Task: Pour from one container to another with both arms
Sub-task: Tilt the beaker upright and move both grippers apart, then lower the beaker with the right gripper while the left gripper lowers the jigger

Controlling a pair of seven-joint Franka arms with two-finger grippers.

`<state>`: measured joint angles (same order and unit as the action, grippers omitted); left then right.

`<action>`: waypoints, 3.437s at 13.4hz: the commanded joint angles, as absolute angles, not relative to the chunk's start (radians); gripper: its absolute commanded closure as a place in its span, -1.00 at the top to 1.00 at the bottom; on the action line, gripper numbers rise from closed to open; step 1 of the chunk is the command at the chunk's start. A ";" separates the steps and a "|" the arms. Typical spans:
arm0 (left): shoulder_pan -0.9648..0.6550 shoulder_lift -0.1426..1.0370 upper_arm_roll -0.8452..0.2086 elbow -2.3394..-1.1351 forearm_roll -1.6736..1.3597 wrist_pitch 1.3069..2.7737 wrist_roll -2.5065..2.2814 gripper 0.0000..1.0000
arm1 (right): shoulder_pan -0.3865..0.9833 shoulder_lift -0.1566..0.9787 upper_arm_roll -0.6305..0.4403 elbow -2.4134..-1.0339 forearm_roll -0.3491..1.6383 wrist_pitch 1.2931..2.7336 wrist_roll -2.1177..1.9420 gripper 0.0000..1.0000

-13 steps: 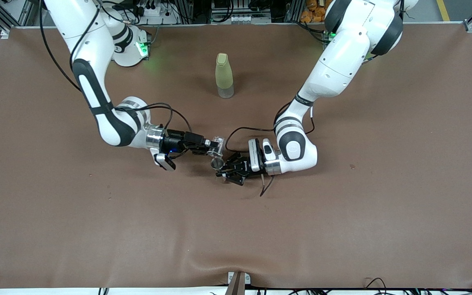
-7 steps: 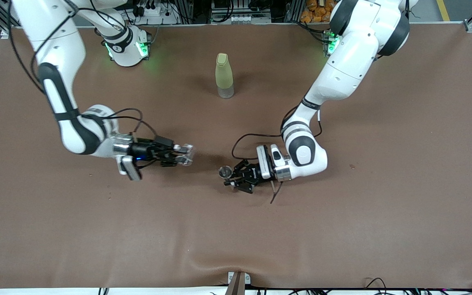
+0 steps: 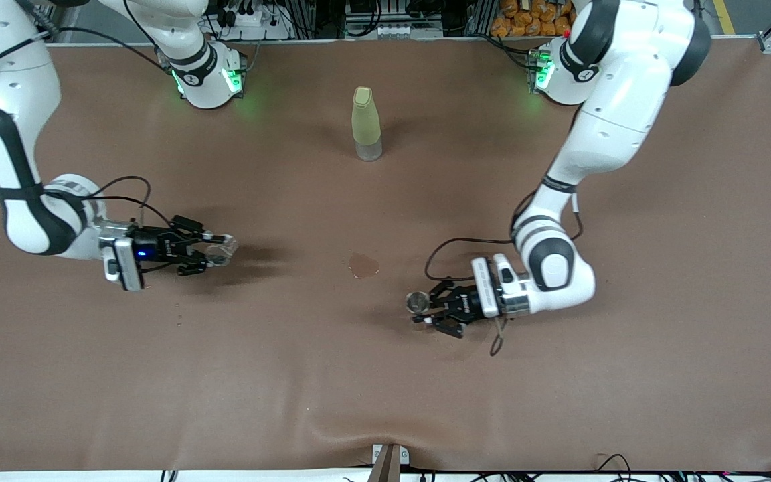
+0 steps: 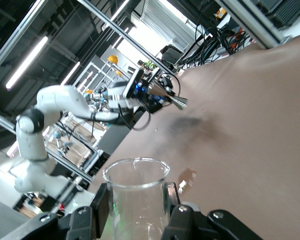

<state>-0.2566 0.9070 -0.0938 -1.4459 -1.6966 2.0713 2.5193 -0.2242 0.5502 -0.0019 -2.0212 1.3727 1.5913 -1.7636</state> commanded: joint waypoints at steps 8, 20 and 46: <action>0.013 0.764 -0.100 -1.615 -1.451 1.800 2.418 -1.00 | -0.483 0.758 0.018 -1.893 1.230 1.471 -2.262 -1.00; 0.362 0.787 -0.101 -1.612 -1.200 1.606 2.442 -1.00 | -0.552 0.844 0.011 -1.773 1.040 1.519 -2.499 -1.00; 0.462 0.916 -0.080 -1.678 -1.180 1.591 2.686 -0.97 | -0.578 0.873 0.009 -1.697 1.039 1.474 -2.487 0.74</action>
<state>0.4513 0.9151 -0.0756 -1.6783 -1.1979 1.6030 2.6727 -0.5513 0.8697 -0.0043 -1.7438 1.0567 1.4926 -2.5375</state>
